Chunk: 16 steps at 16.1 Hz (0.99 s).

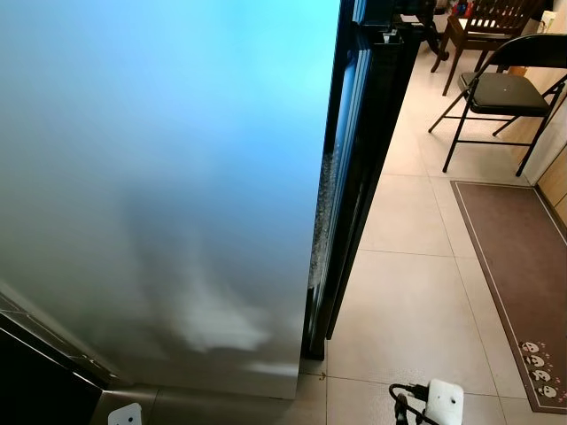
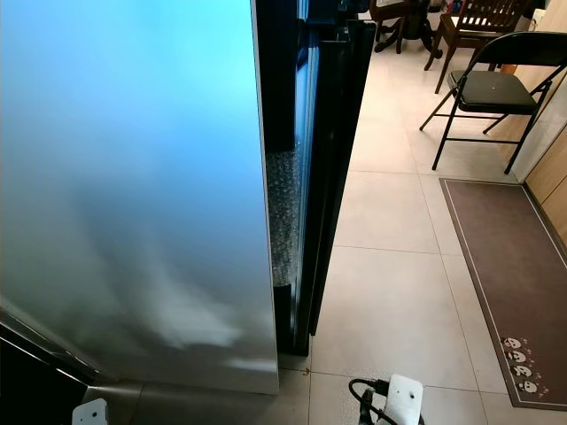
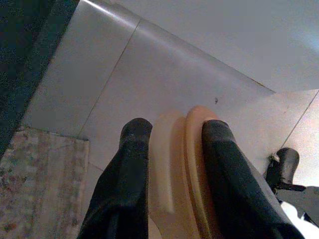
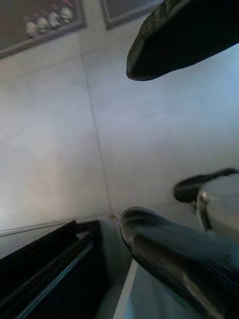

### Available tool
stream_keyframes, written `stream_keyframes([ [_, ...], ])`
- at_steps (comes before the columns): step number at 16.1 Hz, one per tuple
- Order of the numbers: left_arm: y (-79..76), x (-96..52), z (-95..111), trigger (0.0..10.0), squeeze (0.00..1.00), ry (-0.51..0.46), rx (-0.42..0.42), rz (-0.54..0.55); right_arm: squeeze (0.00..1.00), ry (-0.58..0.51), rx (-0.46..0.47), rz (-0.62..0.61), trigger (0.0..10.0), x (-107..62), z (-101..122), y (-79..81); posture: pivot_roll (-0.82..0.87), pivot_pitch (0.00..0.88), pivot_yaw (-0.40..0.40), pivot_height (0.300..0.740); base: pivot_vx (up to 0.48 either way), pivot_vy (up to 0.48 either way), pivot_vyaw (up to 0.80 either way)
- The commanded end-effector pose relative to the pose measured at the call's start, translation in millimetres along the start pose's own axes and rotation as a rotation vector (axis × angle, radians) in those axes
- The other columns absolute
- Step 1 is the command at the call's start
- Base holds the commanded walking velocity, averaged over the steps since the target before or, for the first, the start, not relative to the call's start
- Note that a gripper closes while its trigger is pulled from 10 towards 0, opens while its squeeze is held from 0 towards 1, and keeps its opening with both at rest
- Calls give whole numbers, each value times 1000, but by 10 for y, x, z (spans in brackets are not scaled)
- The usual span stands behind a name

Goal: Restocking fridge

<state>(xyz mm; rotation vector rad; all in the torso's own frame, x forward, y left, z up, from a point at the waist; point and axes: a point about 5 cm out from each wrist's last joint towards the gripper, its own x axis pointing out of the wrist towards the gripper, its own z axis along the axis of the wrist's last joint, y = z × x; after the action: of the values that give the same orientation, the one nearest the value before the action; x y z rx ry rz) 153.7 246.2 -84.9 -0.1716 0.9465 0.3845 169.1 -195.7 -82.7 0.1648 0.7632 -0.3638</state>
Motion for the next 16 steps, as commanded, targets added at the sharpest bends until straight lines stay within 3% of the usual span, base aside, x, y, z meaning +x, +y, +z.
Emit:
stream_keyframes([
  [1,42,-10,-59,10000,0,31,32,1,0,28,44,-20,10000,-11,-49,-3,-127,41,51,740,0,0,0],
  [3,45,-10,-55,10000,0,31,37,1,0,54,158,-80,10000,-26,-98,-3,-132,46,55,740,0,0,0],
  [4,45,-10,-54,10000,0,32,41,0,0,79,257,-132,10000,-41,-144,1,-132,46,55,740,0,0,0],
  [5,45,-10,-54,10000,0,32,43,0,0,80,275,-146,10000,-45,-150,0,-132,46,55,740,0,0,0],
  [10,41,-6,-38,10000,0,31,54,-3,0,24,204,-335,10000,-66,-93,-77,-139,54,64,740,0,0,0],
  [11,39,-5,-36,10000,0,31,56,-5,0,-90,133,-408,10000,1,187,-331,-139,54,64,740,0,0,0],
  [12,39,-5,-35,10000,0,31,58,-5,0,-221,152,-483,10000,74,765,-883,-139,54,64,740,0,0,0],
  [13,38,-4,-31,10000,0,31,59,-6,0,-273,167,-516,10000,53,1028,-1129,-147,51,66,740,0,0,0],
  [16,32,-3,-26,10000,0,30,64,-9,0,-350,95,-575,10000,1,1210,-1232,-143,47,66,740,0,0,0],
])
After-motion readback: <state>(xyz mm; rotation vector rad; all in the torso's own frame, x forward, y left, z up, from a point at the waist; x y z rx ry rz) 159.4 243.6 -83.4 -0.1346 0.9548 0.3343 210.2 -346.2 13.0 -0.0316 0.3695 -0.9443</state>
